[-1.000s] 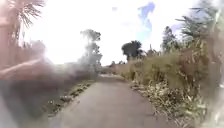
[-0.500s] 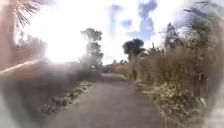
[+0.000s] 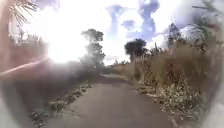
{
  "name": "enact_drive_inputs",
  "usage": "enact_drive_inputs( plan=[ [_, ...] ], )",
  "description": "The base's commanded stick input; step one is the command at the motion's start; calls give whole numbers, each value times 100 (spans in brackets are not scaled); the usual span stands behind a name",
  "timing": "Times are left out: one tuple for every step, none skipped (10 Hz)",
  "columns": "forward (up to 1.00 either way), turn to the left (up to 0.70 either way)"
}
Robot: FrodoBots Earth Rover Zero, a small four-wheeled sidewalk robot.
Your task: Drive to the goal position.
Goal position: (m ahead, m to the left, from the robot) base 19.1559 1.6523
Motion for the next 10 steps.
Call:
enact_drive_inputs(
  plan=[
    [50, 1],
    [50, 1],
    [50, 1],
    [50, 1],
    [50, 1],
    [50, 1],
    [50, 1],
    [50, 1],
    [50, 1],
    [50, 1]
  ],
)
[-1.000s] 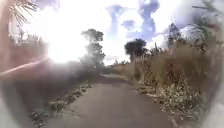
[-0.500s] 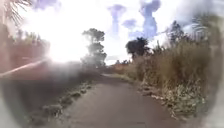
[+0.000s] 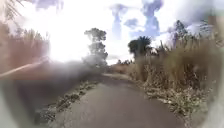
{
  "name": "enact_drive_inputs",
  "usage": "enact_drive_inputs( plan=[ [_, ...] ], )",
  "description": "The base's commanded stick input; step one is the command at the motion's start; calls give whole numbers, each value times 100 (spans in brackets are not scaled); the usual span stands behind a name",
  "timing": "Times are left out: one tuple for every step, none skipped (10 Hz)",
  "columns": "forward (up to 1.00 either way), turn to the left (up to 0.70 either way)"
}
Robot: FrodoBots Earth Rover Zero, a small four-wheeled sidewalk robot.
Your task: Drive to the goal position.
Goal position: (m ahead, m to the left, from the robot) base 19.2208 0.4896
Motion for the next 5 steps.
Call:
enact_drive_inputs(
  plan=[
    [50, 1],
    [50, 1],
    [50, 1],
    [50, 1],
    [50, 1]
  ],
)
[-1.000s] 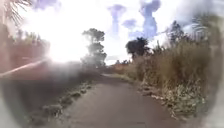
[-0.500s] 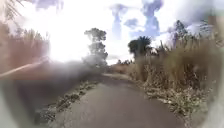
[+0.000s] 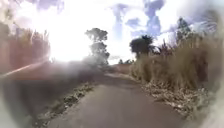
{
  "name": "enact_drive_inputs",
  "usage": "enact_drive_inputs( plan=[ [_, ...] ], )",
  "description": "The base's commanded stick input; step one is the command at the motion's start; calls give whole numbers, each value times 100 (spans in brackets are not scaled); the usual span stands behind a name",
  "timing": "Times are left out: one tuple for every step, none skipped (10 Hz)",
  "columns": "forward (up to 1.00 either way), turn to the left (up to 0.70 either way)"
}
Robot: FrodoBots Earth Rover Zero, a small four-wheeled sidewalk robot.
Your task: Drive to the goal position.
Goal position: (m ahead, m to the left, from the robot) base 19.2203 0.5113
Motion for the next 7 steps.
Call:
enact_drive_inputs(
  plan=[
    [50, 1],
    [50, 1],
    [50, 1],
    [50, 1],
    [50, 1],
    [50, 1],
    [50, 1]
  ],
)
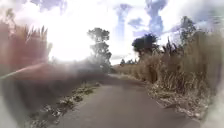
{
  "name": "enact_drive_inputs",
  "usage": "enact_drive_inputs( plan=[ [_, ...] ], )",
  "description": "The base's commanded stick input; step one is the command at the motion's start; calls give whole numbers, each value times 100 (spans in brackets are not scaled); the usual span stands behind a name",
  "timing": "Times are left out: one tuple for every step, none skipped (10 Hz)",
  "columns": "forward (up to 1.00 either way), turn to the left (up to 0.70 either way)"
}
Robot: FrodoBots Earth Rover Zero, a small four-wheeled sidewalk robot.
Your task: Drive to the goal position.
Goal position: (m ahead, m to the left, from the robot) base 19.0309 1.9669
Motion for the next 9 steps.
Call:
enact_drive_inputs(
  plan=[
    [50, 1],
    [50, 1],
    [50, 1],
    [50, 1],
    [50, 1],
    [50, 1],
    [50, 1],
    [50, 1],
    [50, 1]
  ],
)
